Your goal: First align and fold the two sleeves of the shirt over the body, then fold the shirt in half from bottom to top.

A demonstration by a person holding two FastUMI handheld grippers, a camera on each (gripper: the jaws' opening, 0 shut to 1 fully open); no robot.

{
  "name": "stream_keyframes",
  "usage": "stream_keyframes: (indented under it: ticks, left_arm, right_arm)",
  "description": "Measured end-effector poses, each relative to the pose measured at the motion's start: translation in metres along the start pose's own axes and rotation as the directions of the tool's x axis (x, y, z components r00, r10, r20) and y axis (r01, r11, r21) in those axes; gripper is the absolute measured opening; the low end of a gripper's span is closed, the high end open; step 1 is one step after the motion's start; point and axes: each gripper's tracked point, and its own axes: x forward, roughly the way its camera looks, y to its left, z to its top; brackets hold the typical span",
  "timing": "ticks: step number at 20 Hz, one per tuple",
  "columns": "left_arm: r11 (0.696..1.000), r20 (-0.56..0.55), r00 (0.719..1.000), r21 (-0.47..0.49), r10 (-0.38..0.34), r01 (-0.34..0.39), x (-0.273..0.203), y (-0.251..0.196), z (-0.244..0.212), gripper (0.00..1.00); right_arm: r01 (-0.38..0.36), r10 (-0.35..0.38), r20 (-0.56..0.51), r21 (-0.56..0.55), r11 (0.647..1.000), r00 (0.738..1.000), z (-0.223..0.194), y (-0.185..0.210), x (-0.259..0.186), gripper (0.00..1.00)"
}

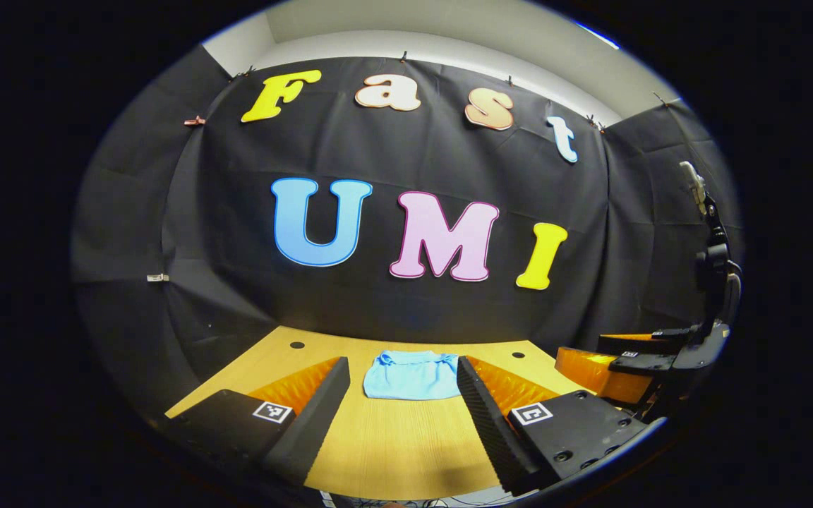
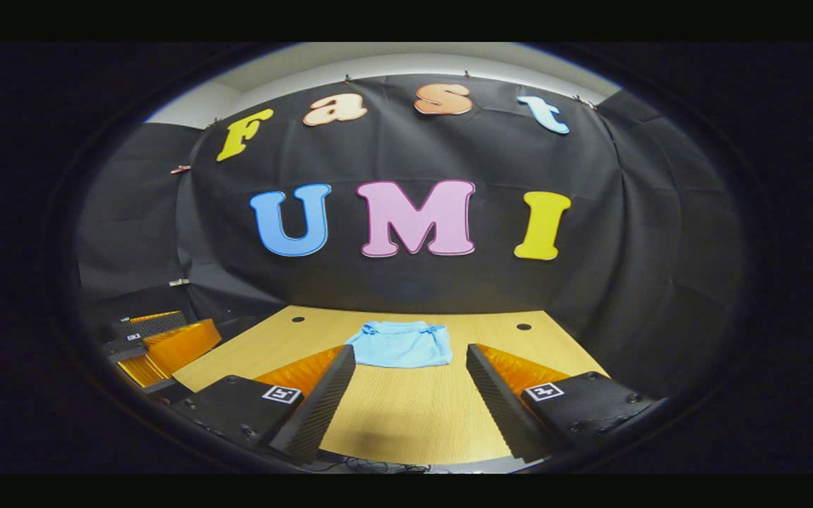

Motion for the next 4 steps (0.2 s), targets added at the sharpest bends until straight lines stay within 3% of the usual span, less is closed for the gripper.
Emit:
stream_keyframes:
  ticks: [4]
  left_arm:
    - [1.000,0.008,1.000,0.008,0.009,-0.009,-0.0081,0.0090,0.0025,0.97]
  right_arm:
    - [-0.024,0.024,0.014,0.033,0.999,1.000,0.0037,0.0138,-0.0025,0.98]
